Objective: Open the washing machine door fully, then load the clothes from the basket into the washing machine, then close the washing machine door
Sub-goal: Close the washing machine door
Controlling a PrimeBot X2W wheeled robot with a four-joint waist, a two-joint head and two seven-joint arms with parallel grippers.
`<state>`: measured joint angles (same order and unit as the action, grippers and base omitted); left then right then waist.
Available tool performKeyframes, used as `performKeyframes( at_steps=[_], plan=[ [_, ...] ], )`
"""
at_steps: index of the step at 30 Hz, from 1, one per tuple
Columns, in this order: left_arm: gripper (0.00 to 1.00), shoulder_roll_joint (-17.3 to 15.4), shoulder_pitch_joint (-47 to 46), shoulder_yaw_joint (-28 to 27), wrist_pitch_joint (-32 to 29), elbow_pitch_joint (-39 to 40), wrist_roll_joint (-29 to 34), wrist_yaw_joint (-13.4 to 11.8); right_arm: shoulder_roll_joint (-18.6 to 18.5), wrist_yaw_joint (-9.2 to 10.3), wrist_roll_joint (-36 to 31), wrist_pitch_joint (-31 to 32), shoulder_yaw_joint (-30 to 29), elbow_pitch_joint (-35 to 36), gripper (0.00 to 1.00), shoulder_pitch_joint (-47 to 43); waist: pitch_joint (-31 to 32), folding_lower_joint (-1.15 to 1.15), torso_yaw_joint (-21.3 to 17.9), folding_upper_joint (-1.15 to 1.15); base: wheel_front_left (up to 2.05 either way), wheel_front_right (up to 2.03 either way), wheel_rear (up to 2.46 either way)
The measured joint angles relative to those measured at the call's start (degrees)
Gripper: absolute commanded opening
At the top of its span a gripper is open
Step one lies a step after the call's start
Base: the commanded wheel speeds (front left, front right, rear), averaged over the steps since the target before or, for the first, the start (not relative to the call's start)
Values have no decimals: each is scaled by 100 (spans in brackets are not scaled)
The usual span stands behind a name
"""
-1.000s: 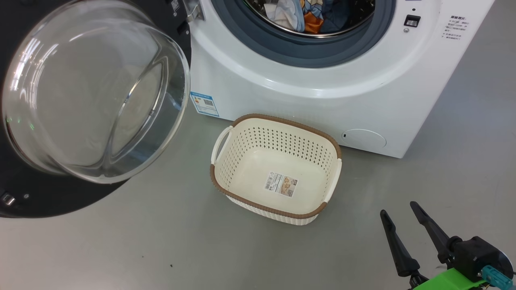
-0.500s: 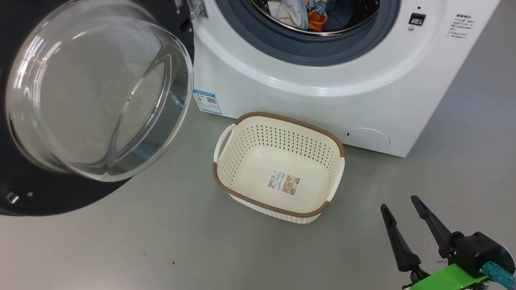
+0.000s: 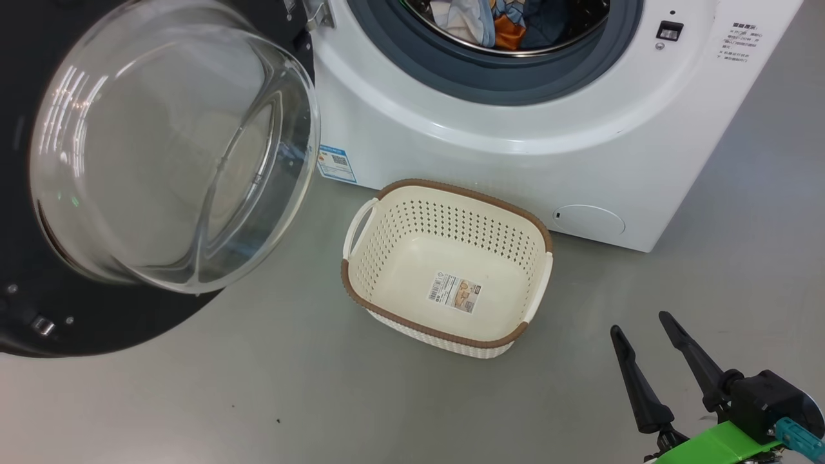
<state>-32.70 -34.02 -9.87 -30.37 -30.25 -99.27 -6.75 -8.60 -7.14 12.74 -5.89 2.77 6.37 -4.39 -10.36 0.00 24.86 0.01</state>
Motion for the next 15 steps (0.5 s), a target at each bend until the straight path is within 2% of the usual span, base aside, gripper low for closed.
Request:
performKeyframes(
  at_steps=[15],
  plan=[
    [0,230,704,-49,-759,1011,-447,52,115,0,-5,-34,-89,-1,100,-2,163,0,-64,0,0,0,0]
  ],
)
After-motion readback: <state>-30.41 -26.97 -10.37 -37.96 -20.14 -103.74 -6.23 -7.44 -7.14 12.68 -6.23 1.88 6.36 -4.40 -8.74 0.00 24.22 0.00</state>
